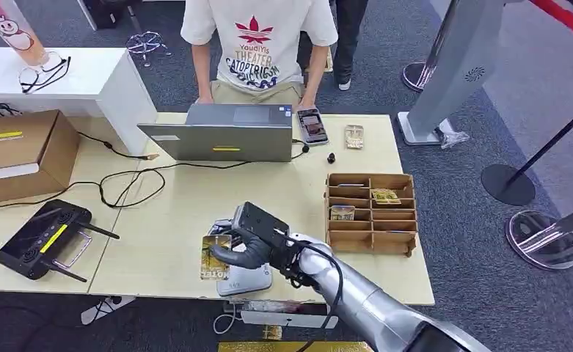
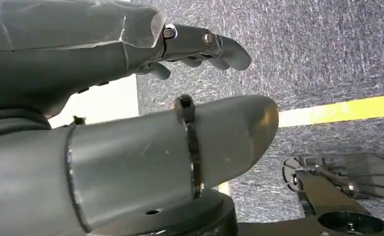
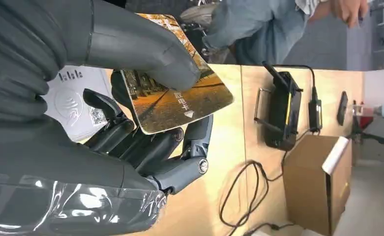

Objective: Pass the card to the sensor for recognition and then transmit it.

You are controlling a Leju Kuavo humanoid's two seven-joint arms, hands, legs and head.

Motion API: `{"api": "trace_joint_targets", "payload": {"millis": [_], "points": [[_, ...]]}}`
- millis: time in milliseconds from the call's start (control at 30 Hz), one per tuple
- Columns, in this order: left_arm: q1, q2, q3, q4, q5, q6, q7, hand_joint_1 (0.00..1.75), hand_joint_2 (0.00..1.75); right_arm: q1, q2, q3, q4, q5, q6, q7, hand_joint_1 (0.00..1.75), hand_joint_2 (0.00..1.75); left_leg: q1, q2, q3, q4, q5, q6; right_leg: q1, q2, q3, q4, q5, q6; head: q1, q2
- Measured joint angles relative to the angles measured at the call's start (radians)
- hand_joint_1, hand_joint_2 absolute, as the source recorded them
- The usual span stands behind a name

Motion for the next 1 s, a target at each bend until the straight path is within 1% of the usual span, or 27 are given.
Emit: {"api": "trace_joint_targets", "payload": {"millis": [233,367,567,800,1000], "points": [[0.005,0.000,0.000,0.000,0.015,0.007,-0.006,0.00,0.00,-0.018,0.019,0.009,0.049,0.001,-0.010,-0.002,1.75,1.75,0.000,0.000,0.000,0.000,0.000,0.000,0.000,0.000,0.000,0.000,0.000,0.000,0.000,0.000],[0.010,0.000,0.000,0.000,0.022,0.014,-0.014,0.00,0.00,-0.022,0.031,0.011,0.073,0.000,-0.052,-0.013,1.75,1.75,0.000,0.000,0.000,0.000,0.000,0.000,0.000,0.000,0.000,0.000,0.000,0.000,0.000,0.000],[0.017,0.000,0.000,0.000,0.026,0.016,-0.017,0.00,0.00,-0.023,0.035,0.011,0.106,0.000,-0.112,-0.019,1.75,1.75,0.000,0.000,0.000,0.000,0.000,0.000,0.000,0.000,0.000,0.000,0.000,0.000,0.000,0.000],[0.022,0.000,0.000,0.000,0.020,0.016,-0.020,0.00,0.00,-0.020,0.035,0.011,0.150,0.000,-0.153,-0.023,1.75,1.75,0.000,0.000,0.000,0.000,0.000,0.000,0.000,0.000,0.000,0.000,0.000,0.000,0.000,0.000],[0.022,0.000,0.000,0.000,0.014,0.016,-0.019,0.00,0.00,-0.014,0.033,0.008,0.172,-0.002,-0.169,-0.024,1.75,1.75,0.000,0.000,0.000,0.000,0.000,0.000,0.000,0.000,0.000,0.000,0.000,0.000,0.000,0.000]]}}
